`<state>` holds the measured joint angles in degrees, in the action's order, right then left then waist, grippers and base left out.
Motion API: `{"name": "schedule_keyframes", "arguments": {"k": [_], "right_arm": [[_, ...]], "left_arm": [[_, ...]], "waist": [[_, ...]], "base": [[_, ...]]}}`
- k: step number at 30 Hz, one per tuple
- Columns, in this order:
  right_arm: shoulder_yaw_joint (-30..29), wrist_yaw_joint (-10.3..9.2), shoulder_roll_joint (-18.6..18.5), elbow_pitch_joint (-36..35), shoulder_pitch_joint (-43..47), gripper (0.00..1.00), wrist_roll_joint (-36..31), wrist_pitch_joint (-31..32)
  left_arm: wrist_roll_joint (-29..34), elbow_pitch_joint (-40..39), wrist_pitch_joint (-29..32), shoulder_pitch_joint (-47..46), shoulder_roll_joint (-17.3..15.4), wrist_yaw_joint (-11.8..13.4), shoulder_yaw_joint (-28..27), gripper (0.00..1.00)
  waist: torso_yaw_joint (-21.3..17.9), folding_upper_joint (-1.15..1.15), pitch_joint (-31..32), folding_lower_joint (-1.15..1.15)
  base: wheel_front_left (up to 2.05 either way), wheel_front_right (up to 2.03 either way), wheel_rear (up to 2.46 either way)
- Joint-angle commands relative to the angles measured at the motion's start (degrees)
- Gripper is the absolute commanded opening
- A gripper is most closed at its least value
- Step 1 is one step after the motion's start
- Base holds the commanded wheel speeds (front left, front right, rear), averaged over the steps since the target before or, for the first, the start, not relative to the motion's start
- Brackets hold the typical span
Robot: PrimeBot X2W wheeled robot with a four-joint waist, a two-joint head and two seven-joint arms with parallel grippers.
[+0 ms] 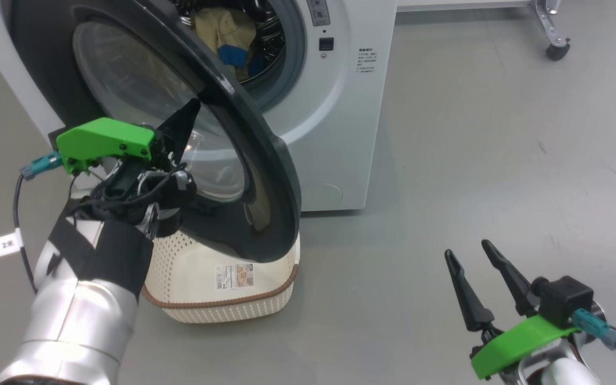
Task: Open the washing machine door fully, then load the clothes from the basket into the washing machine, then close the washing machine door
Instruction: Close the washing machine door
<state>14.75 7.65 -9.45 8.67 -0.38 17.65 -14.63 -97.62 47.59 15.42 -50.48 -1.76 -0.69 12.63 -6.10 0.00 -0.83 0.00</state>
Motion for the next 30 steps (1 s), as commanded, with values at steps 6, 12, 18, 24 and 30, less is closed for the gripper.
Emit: {"name": "schedule_keyframes", "arguments": {"k": [6,12,18,24,30], "right_arm": [[0.5,-0.16,-0.7,-1.6,-1.5,1.0,0.4,-0.4],[-0.5,-0.16,-0.4,-1.8,-0.7,1.0,0.2,-0.4],[-1.1,-0.16,-0.3,-2.2,-0.1,1.0,0.1,-0.4],[-1.7,-0.16,-0.4,-2.4,0.4,1.0,-0.1,-0.4],[-2.7,-0.16,-0.3,-2.7,0.8,1.0,-0.3,-0.4]], "left_arm": [[3.8,0.6,-3.4,-5.1,-2.1,-2.0,1.9,0.0],[12.8,1.5,-8.8,-4.0,-4.5,-2.3,7.8,0.0],[20.4,0.4,-14.8,-1.0,-6.7,-1.4,12.4,0.0],[27.0,-1.7,-19.5,2.5,-9.0,0.3,16.7,0.53],[36.8,-4.5,-27.8,7.5,-11.8,6.1,21.8,1.0]], "waist": [[0.1,0.0,0.1,0.0],[0.9,0.0,0.5,0.0],[1.9,0.0,0.9,0.0],[2.4,0.0,1.1,0.0],[2.4,0.0,1.3,0.0]], "base": [[0.0,0.0,0.0],[0.0,0.0,0.0],[0.0,0.0,0.0],[0.0,0.0,0.0],[0.0,0.0,0.0]]}}
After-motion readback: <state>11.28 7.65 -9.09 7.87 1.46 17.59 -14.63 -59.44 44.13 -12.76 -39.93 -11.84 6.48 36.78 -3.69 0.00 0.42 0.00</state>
